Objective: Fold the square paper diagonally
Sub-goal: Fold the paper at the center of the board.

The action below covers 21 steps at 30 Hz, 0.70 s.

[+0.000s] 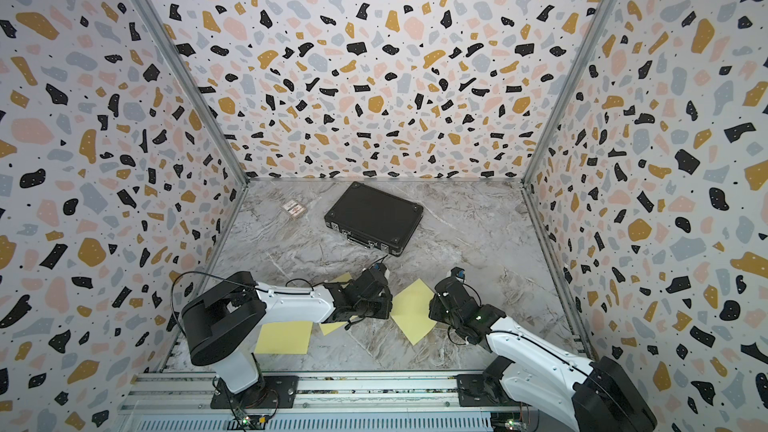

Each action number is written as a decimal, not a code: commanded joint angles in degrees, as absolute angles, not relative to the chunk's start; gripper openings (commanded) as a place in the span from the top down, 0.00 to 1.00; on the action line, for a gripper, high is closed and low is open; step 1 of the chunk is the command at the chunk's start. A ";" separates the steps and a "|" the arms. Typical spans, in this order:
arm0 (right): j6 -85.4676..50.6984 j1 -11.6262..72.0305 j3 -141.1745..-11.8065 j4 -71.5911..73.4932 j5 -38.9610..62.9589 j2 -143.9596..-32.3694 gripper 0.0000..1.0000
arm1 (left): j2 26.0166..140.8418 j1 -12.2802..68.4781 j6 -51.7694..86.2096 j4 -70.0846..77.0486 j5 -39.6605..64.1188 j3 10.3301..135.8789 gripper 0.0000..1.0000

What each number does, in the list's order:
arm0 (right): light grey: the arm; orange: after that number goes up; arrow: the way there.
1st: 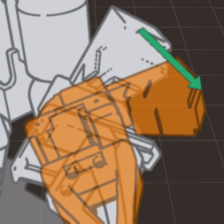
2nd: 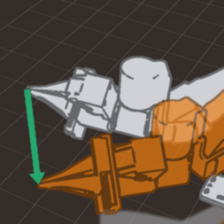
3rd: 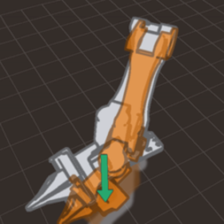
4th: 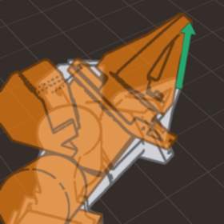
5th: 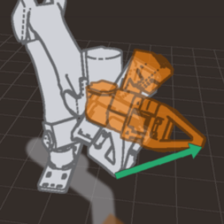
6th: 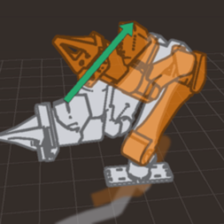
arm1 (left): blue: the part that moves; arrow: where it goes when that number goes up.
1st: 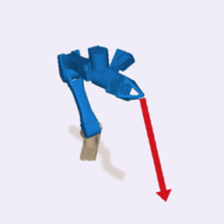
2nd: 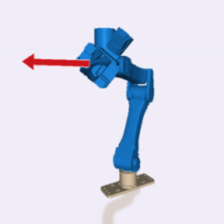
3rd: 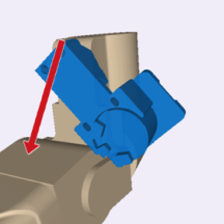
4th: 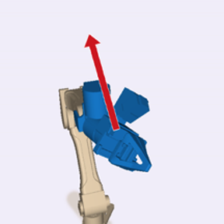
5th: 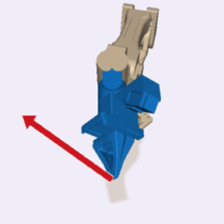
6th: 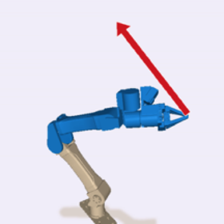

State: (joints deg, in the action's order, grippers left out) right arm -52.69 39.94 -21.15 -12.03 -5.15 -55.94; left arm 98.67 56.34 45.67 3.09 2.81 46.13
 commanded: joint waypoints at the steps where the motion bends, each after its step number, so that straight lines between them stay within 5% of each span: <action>1: -53.09 39.64 -22.06 -13.69 -5.52 -56.32 0.66 | 102.24 56.54 45.61 -7.39 0.78 42.56 0.93; 8: -51.62 39.55 -23.51 -17.57 -7.27 -56.40 1.00 | 100.34 56.51 45.26 -4.74 3.51 41.55 0.92; 21: -43.30 39.55 -27.30 -26.47 -9.79 -56.44 1.00 | 90.89 56.34 45.55 4.79 11.44 38.61 0.79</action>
